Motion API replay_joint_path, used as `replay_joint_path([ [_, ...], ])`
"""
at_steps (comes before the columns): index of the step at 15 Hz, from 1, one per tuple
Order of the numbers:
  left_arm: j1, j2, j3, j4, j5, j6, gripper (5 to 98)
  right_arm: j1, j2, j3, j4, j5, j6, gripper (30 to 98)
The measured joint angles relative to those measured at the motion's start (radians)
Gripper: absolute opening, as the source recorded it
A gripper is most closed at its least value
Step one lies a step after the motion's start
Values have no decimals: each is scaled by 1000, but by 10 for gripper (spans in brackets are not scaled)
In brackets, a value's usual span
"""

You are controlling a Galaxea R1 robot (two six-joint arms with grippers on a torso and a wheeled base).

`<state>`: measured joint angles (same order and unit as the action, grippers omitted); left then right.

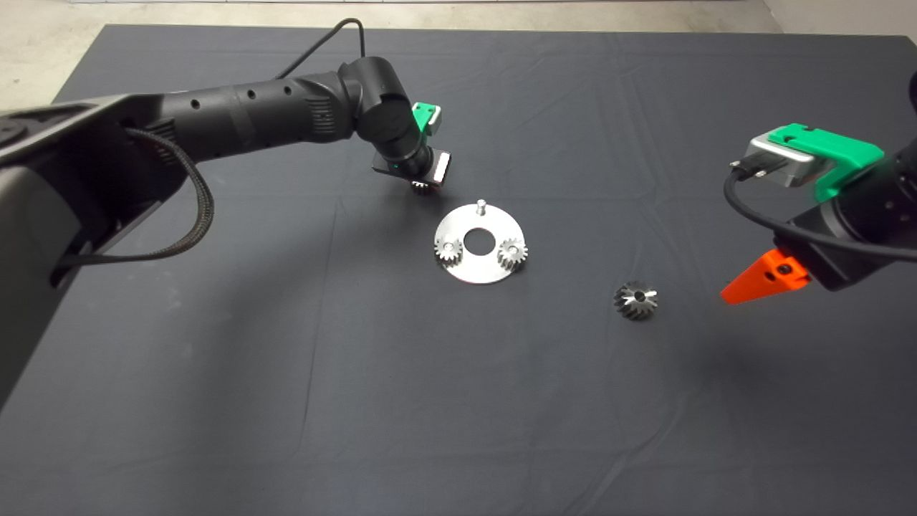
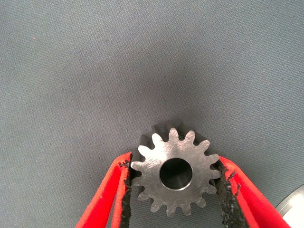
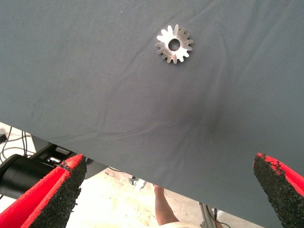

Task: Remove an incorrectly installed larger gear and replace it with the correct smaller gear

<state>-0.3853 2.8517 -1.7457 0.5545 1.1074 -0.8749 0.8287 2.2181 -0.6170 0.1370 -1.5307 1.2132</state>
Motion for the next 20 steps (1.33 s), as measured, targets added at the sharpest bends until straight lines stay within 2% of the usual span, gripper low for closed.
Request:
replay_joint_path([
  [4,0,7,1,0,1,36,359,0,0,0,0,0,0,930],
  [9,0,11,5,0,12,34,355,0,-2,0,0,0,0,930],
  [10,-1,16,5,0,24,32,355,0,-2,0,0,0,0,930],
  [11,-4,24,5,-2,52,24,355,0,-2,0,0,0,0,930],
  [12,-11,33,5,-8,89,14,354,0,-2,0,0,0,0,930],
  [13,-24,40,7,-12,109,-14,354,0,-2,0,0,0,0,930],
  [14,-44,45,10,-18,118,-30,354,0,-2,0,0,0,0,930],
  [16,-87,48,33,-33,121,-50,354,0,-1,0,0,0,0,930],
  [20,-97,47,113,-67,124,-113,353,0,-2,0,0,0,0,930],
])
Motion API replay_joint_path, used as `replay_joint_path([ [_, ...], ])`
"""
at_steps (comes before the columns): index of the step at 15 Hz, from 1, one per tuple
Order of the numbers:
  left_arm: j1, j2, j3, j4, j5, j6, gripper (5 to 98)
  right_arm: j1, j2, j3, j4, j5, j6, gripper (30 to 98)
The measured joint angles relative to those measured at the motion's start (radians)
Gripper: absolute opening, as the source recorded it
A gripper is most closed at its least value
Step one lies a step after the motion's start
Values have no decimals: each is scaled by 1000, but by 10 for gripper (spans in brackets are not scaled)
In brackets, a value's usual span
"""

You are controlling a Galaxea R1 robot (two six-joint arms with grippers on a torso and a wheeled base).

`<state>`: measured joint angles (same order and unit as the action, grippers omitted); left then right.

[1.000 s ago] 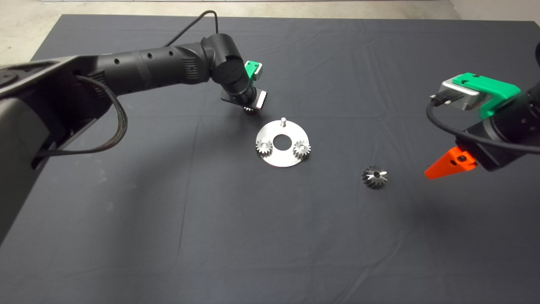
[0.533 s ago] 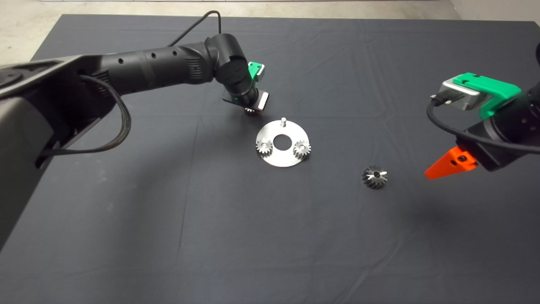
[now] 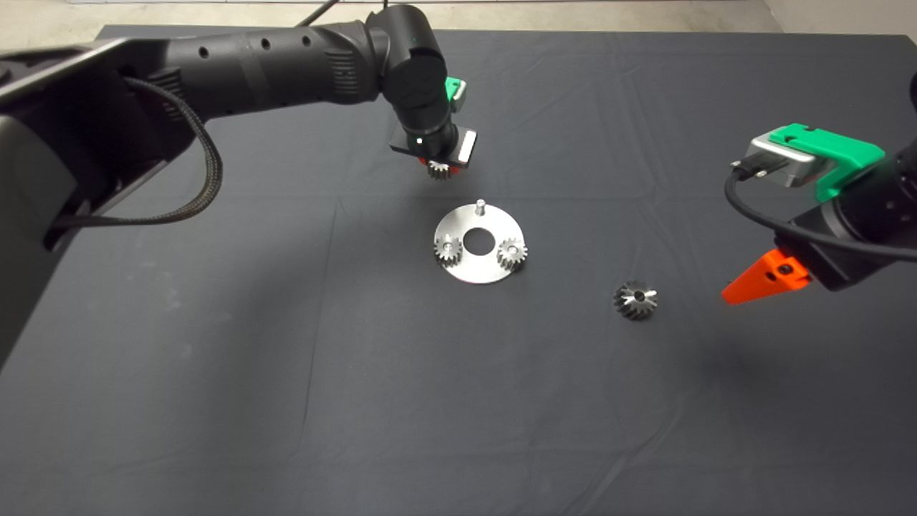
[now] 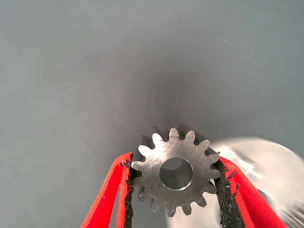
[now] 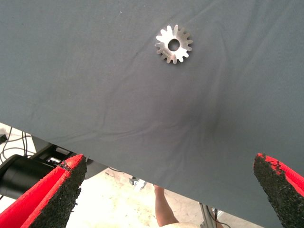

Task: Remove an incorrectly installed larger gear and replace it with the correct smaller gear

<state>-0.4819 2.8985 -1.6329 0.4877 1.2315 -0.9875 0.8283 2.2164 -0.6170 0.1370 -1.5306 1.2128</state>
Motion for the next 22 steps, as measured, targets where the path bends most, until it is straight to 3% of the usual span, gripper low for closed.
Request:
replay_joint_path([
  [6,-21,3,76,-37,0,-23,353,0,3,0,0,0,0,930],
  [12,-21,-9,137,-38,-1,-61,353,0,3,0,0,0,0,930],
  [16,-21,-6,139,-39,-2,-70,352,0,3,0,0,-1,0,930],
  [18,-21,-7,138,-38,-5,-98,352,0,3,0,0,0,0,930],
  [22,-21,-5,131,-39,-53,-97,352,0,2,0,0,0,0,930],
])
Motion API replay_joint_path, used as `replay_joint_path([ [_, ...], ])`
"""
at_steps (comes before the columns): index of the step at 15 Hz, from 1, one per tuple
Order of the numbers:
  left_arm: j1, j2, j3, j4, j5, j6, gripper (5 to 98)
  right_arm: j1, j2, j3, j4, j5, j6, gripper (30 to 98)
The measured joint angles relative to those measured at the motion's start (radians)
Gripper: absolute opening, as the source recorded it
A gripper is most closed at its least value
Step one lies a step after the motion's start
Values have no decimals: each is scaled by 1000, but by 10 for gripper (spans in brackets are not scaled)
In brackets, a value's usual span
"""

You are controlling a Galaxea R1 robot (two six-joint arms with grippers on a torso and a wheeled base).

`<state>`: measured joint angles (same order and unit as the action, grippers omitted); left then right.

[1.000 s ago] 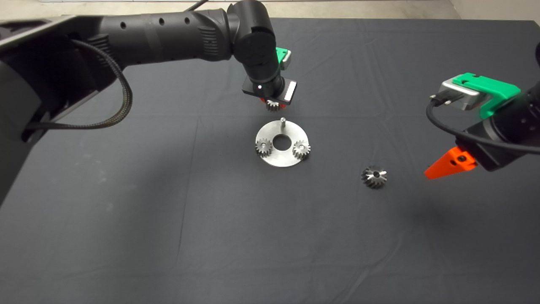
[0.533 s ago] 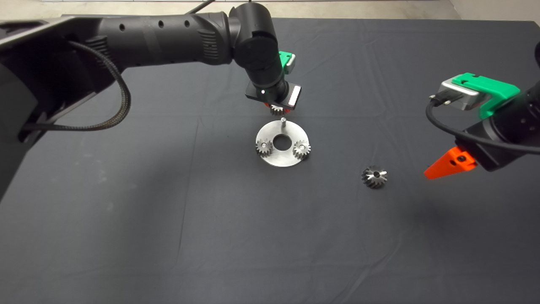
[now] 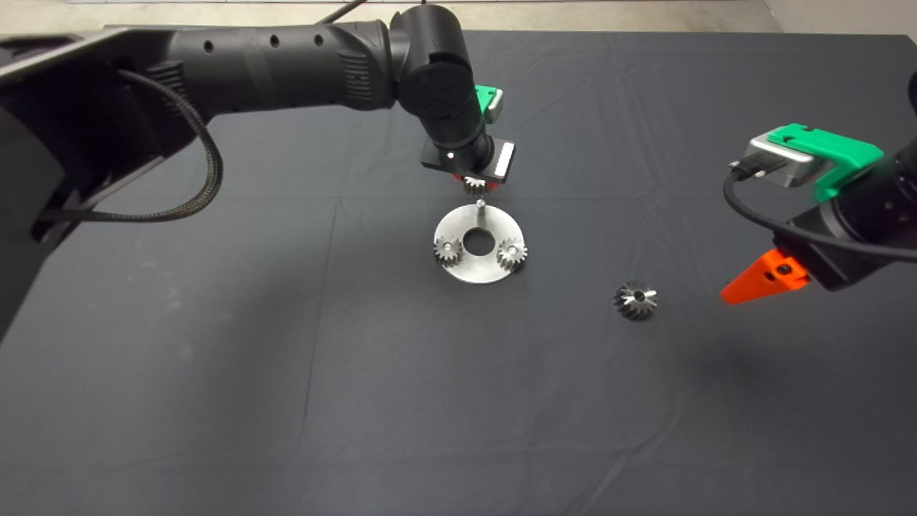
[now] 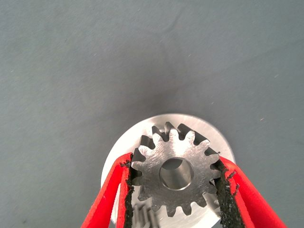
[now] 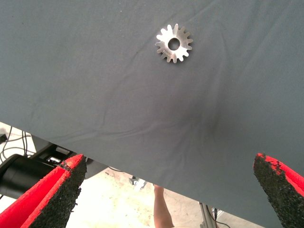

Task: Remove an incorrectly installed larger gear and replace it with the correct smaller gear

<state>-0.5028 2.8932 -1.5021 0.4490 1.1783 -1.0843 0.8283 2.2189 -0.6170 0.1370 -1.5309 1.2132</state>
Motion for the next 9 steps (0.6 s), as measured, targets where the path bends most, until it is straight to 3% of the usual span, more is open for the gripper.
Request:
replay_joint_path([
  [9,0,4,-30,1,-7,-12,352,0,0,0,0,0,0,930],
])
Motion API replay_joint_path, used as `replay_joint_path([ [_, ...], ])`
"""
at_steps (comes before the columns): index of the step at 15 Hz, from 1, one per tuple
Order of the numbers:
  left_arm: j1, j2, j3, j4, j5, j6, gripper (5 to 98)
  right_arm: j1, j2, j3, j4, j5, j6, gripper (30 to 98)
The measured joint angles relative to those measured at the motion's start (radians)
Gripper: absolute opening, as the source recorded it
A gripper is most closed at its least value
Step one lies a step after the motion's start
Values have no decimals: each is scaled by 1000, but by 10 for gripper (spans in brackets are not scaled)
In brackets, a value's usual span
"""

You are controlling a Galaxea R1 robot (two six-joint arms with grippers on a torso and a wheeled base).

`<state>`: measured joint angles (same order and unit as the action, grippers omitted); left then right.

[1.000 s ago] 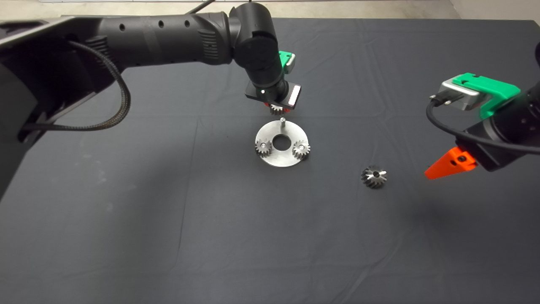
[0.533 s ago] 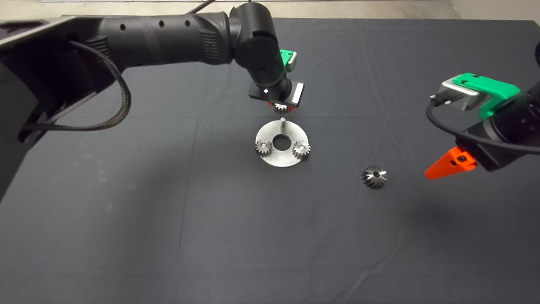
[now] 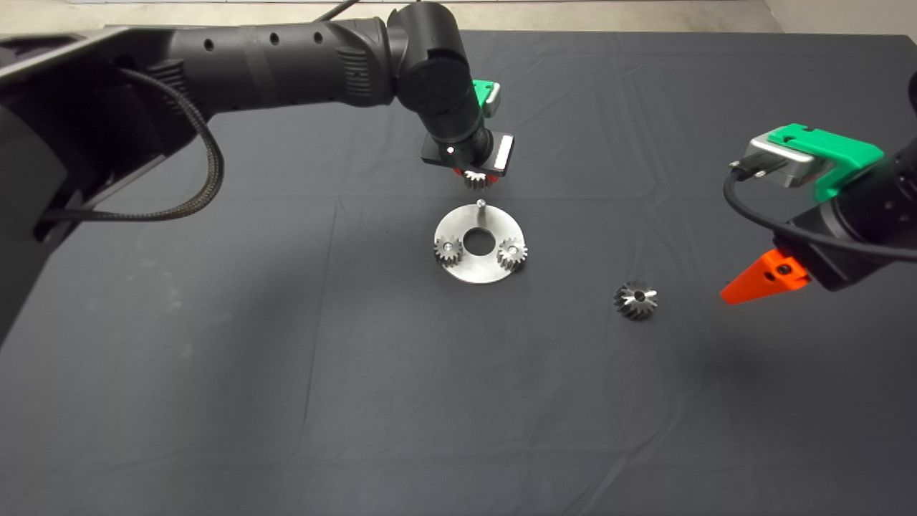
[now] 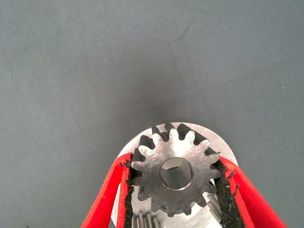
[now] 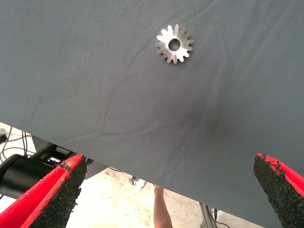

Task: Remove an incorrectly installed larger gear and replace it with the correct smaller gear

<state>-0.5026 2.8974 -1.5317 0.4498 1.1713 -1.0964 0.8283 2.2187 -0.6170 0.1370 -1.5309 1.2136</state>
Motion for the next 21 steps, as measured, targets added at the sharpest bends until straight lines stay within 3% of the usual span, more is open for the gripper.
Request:
replay_joint_path([
  [9,1,-2,10,5,-1,-10,353,0,0,0,0,0,0,930],
  [16,45,-21,10,33,-1,-8,353,0,0,0,0,0,0,930],
  [21,61,-16,13,131,-2,-8,353,0,0,0,0,-1,0,930],
])
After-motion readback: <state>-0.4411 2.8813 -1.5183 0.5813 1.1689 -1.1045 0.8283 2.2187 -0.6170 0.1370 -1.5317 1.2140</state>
